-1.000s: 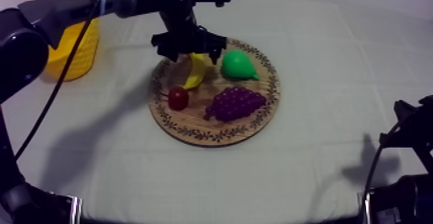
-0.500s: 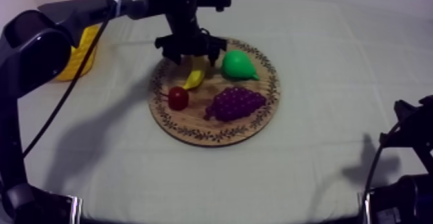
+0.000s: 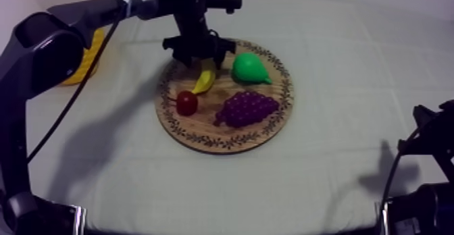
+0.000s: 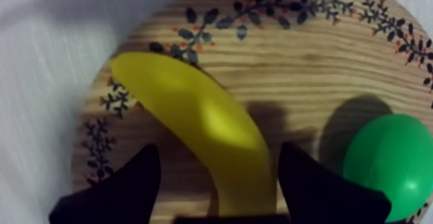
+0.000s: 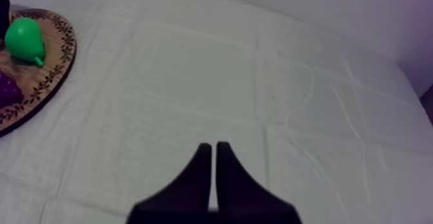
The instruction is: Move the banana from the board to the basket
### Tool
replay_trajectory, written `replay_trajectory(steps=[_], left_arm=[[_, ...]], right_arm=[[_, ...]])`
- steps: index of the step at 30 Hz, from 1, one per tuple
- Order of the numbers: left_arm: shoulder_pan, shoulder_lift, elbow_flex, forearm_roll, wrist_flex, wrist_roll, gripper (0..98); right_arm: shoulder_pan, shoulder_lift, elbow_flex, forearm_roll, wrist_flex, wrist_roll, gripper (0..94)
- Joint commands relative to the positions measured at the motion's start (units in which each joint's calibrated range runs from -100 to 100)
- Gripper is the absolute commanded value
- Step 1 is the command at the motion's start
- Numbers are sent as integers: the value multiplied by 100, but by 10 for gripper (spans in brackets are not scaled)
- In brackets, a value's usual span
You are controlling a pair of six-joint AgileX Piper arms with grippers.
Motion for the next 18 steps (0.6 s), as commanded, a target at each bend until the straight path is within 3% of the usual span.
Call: replay_trajectory(steps=[1, 18], left_arm=[[1, 35, -48, -1, 26, -9, 684], [-11, 52, -61, -32, 102, -51, 645]], right_arm=[[3, -4, -3, 1, 2, 0, 6], [3, -4, -3, 1, 2, 0, 6]])
